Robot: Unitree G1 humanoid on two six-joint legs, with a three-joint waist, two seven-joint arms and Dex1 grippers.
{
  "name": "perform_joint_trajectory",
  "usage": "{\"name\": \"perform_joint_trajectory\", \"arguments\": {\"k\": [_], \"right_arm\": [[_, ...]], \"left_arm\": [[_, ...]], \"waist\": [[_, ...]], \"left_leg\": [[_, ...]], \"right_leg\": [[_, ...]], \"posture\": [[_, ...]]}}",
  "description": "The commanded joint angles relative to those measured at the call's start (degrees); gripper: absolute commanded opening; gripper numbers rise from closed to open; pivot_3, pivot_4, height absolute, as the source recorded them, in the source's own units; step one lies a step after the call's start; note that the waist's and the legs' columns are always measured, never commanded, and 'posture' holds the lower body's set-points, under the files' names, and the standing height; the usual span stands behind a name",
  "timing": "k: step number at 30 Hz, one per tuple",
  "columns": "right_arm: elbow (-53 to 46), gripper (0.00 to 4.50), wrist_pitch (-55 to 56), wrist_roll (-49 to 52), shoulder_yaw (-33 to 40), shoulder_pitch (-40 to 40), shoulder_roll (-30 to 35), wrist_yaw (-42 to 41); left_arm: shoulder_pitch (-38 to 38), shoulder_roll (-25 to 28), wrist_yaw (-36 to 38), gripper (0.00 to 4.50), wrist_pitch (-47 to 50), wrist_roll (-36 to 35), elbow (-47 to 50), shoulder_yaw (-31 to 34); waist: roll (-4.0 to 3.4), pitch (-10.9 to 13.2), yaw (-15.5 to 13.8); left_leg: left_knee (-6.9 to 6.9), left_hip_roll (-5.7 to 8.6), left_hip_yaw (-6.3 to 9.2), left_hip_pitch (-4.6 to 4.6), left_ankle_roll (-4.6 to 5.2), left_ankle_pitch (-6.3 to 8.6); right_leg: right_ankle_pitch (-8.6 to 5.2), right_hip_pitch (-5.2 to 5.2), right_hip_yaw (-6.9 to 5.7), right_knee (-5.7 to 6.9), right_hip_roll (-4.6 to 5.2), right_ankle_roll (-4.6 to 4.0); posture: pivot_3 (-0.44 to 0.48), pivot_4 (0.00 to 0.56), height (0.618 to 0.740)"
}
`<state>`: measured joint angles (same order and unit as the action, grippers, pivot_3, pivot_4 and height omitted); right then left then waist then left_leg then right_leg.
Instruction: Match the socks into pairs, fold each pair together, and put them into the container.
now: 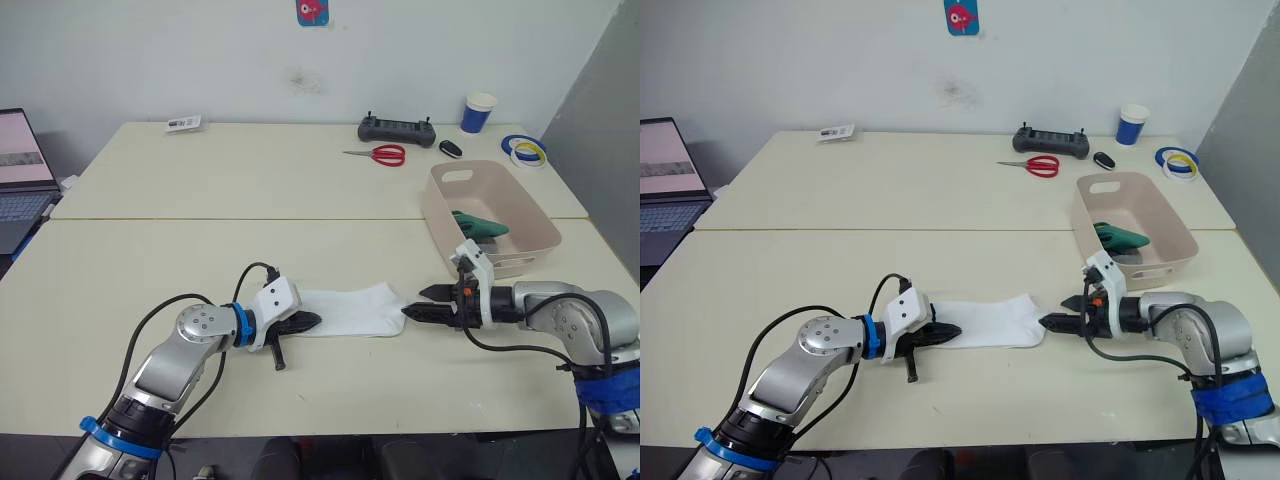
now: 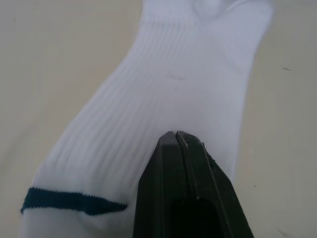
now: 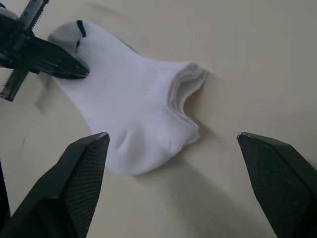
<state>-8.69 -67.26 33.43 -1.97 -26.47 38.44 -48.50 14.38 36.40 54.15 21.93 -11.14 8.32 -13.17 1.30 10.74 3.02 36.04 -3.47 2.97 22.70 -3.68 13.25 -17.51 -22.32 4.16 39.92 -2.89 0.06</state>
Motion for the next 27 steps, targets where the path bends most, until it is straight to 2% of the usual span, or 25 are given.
{"name": "perform_joint_trajectory", "arguments": {"k": [1,11,20,23,27], "right_arm": [[1.28,4.48,-0.61,-0.4,-2.59,-2.68,0.17,-0.23],[2.77,4.48,-6.21,1.33,-7.45,-3.61,-2.47,-0.39],[6.26,4.48,-20.36,5.8,5.15,-5.71,-14.11,7.89],[7.91,3.59,-20.77,5.15,7.99,-5.9,-15.23,10.17],[8.72,2.13,-21.08,6.16,10.48,-5.98,-14.98,10.86]], "left_arm": [[-0.95,-0.51,0.07,0.0,2.6,0.59,0.87,-2.05],[-1.73,-0.96,-1.38,0.0,3.78,1.63,1.91,-2.37],[-1.28,-1.35,-2.19,0.0,3.75,2.02,1.61,-2.13],[-1.14,-1.37,-2.24,0.0,3.67,1.96,1.55,-2.05],[-1.14,-1.21,-2.17,0.0,3.67,1.93,1.52,-1.91]], "waist": [[0.0,0.0,0.03],[0.01,-0.08,0.11],[0.0,-0.11,0.16],[-0.01,-0.11,0.2],[-0.01,-0.1,0.19]], "left_leg": [[0.0,0.0,-0.02,0.01,0.0,0.0],[-0.01,-0.01,0.0,-0.06,0.0,0.0],[-0.02,-0.03,0.02,-0.07,0.0,0.0],[-0.01,-0.01,0.02,-0.05,0.0,0.0],[-0.02,-0.01,0.01,-0.01,0.0,0.0]], "right_leg": [[0.0,0.0,0.0,-0.01,0.0,0.0],[0.0,0.06,-0.01,-0.02,0.0,0.01],[0.0,0.06,0.0,0.01,-0.02,0.01],[0.0,0.05,-0.01,0.01,-0.01,0.01],[0.0,0.02,-0.01,-0.01,-0.01,0.01]], "posture": [[0.0,0.15,0.74],[0.0,0.15,0.74],[0.0,0.15,0.74],[0.0,0.15,0.74],[0.0,0.15,0.74]]}}
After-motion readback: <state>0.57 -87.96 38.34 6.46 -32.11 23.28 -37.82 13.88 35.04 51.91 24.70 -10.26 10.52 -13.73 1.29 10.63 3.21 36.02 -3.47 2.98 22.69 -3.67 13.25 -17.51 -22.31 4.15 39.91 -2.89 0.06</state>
